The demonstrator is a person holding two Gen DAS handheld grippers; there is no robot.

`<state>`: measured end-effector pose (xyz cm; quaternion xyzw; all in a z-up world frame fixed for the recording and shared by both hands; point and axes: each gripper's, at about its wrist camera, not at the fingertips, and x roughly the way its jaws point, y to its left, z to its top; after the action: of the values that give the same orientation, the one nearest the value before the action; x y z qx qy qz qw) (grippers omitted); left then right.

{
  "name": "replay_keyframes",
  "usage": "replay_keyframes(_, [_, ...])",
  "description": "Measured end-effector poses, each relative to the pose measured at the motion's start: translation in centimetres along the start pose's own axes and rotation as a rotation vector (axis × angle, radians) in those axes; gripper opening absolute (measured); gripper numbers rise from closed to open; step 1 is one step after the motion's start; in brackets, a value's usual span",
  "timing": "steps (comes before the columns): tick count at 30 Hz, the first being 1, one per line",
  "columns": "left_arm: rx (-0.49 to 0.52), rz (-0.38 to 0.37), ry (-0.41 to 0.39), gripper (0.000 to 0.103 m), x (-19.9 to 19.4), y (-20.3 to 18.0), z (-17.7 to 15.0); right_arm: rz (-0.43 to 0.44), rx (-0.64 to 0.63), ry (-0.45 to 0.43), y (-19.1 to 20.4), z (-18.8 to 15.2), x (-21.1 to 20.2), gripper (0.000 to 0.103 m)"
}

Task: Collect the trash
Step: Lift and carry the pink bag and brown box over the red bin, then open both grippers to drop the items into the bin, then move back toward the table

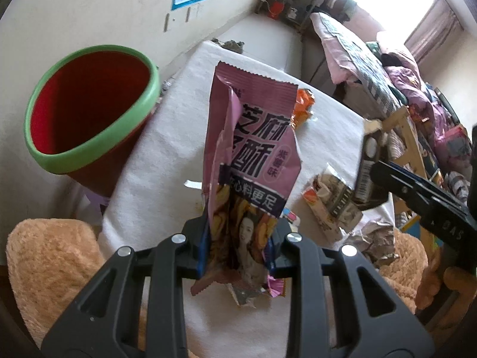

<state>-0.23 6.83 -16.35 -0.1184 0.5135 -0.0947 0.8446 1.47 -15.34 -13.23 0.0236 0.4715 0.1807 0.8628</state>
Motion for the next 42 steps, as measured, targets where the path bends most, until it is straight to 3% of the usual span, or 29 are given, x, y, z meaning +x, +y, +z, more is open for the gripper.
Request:
replay_keyframes(7, [-0.032, 0.004, -0.011, 0.028, -0.1, 1.5, 0.3, 0.002, -0.033, 0.011, 1.4, 0.3, 0.5, 0.046])
replay_keyframes(15, [-0.149, 0.102, -0.076, 0.028, -1.9, 7.4, 1.4, 0.020, -0.084, 0.015, 3.6, 1.4, 1.7, 0.046])
replay_keyframes(26, [-0.284, 0.194, -0.138, 0.028, -3.7, 14.8, 3.3, 0.210, -0.128, 0.060, 9.9, 6.5, 6.1, 0.047])
replay_keyframes(33, [-0.335, 0.201, -0.143, 0.028, -3.4, 18.4, 5.4, 0.259, -0.194, 0.092, 15.4, 10.2, 10.7, 0.047])
replay_keyframes(39, [-0.334, 0.219, -0.136, 0.028, -2.6, 19.5, 6.7, 0.262, -0.219, 0.103, 17.8, 11.7, 13.3, 0.048])
replay_keyframes(40, [-0.333, 0.222, -0.136, 0.029, -2.5, 19.6, 6.9, 0.263, -0.223, 0.101, 18.1, 11.9, 13.5, 0.049])
replay_keyframes(41, [-0.331, 0.227, -0.138, 0.038, -2.4, 19.7, 7.1, 0.265, -0.226, 0.098, 18.3, 12.0, 13.6, 0.050])
replay_keyframes(42, [-0.331, 0.233, -0.145, 0.042, -2.4, 19.9, 7.2, 0.266, -0.228, 0.094, 18.4, 12.1, 13.7, 0.056])
